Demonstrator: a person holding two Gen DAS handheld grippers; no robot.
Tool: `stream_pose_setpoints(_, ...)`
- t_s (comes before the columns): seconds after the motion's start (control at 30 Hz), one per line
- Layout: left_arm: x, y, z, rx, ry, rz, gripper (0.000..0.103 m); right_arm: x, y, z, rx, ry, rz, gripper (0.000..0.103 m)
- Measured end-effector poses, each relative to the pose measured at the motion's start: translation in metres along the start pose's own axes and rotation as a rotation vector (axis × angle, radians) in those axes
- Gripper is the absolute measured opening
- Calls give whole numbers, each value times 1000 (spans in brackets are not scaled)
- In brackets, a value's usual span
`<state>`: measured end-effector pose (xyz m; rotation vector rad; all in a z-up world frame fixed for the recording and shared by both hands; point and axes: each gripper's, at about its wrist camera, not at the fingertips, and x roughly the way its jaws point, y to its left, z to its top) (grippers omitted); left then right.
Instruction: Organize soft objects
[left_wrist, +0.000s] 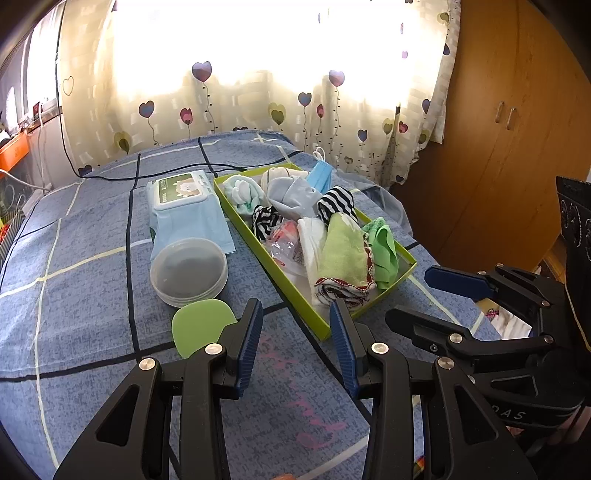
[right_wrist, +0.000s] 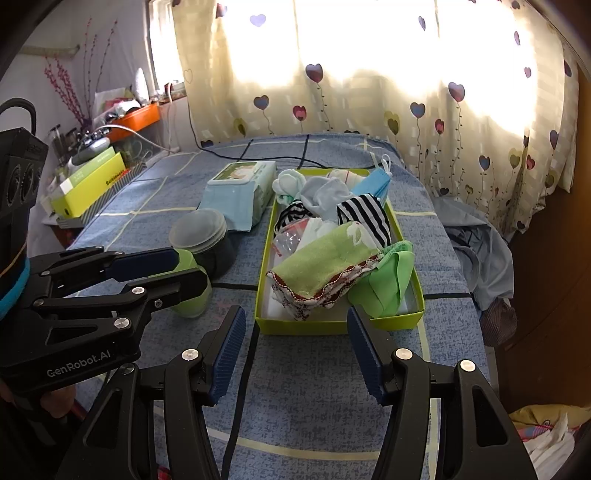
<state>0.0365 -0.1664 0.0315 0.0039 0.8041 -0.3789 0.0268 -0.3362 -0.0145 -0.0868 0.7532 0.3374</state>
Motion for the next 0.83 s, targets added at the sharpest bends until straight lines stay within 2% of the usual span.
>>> stream_pose_setpoints(0.83, -2, 5, 0, -7, -15, -25, 39, 1, 2, 1, -1, 3, -4, 57)
